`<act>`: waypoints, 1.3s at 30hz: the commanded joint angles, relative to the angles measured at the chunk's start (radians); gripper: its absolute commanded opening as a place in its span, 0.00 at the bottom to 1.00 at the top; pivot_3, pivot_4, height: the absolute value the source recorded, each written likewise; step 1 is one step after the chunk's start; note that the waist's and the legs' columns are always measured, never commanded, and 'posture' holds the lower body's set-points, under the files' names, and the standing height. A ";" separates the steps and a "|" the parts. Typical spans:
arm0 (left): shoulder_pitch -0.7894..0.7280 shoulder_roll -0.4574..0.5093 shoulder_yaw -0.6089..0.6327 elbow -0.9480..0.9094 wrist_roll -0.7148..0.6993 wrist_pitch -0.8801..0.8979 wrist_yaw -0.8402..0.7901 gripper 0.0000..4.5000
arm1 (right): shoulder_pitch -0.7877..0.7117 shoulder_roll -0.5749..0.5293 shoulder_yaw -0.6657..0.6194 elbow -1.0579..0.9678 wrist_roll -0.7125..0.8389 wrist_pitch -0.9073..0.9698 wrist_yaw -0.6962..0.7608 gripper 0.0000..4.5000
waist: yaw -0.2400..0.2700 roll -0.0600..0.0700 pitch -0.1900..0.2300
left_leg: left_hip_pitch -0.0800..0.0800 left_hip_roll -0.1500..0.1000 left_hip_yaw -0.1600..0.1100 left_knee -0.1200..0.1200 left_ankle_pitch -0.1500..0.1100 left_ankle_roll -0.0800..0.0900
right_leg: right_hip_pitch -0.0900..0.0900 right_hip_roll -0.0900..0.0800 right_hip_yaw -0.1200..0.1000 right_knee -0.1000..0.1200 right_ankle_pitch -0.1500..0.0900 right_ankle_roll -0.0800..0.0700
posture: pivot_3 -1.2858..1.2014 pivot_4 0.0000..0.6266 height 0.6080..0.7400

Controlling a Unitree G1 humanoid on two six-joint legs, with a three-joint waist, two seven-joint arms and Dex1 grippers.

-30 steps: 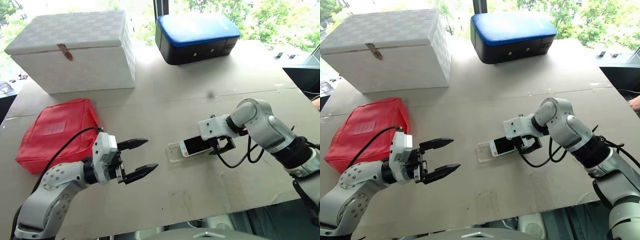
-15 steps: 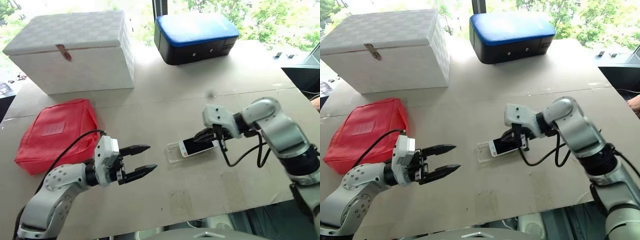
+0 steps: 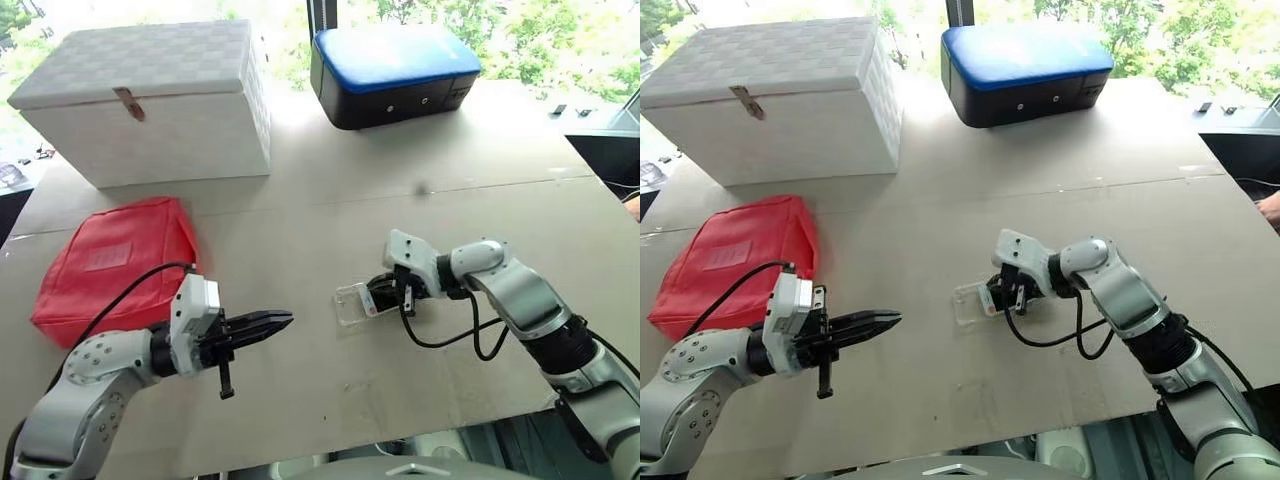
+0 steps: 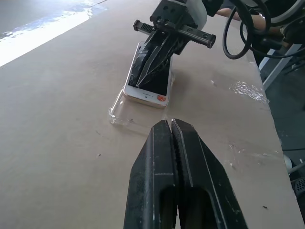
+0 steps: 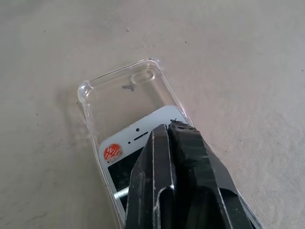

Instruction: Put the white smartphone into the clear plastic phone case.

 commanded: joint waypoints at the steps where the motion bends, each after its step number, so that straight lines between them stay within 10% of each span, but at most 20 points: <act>1: 0.003 0.004 0.016 -0.017 -0.002 -0.015 0.000 0.01 | 0.038 -0.024 0.090 0.075 -0.059 -0.018 -0.009 0.00 | 0.000 0.000 -0.001 | 0.001 0.000 0.000 0.000 0.000 0.000 | 0.001 0.000 0.000 0.000 -0.001 0.002 | 0.52 0.24 1.00; 14: -0.058 -0.023 -0.102 -0.001 0.082 0.001 0.067 0.01 | 0.057 -0.005 0.081 0.142 -0.042 -0.010 -0.023 0.00 | 0.011 -0.001 -0.015 | 0.015 0.001 -0.003 0.000 -0.005 0.000 | 0.011 -0.010 -0.012 0.001 -0.003 0.002 | 0.52 0.24 1.00; 24: -0.148 -0.037 -0.226 0.117 0.200 -0.049 0.049 0.01 | 0.026 0.032 -0.302 -0.276 0.317 0.301 -0.101 0.00 | 0.023 0.004 -0.010 | -0.008 0.001 -0.002 -0.004 0.000 -0.002 | -0.009 -0.010 -0.016 0.001 0.002 0.000 | 0.52 0.24 1.00; 39: -0.324 -0.102 -0.397 0.249 0.326 -0.044 0.078 0.01 | 0.131 -0.347 -0.331 -0.236 0.149 0.196 -0.252 0.00 | 0.022 0.002 -0.009 | -0.013 0.000 -0.002 -0.003 0.000 -0.001 | -0.009 -0.002 -0.017 -0.006 0.002 0.002 | 0.52 0.24 1.00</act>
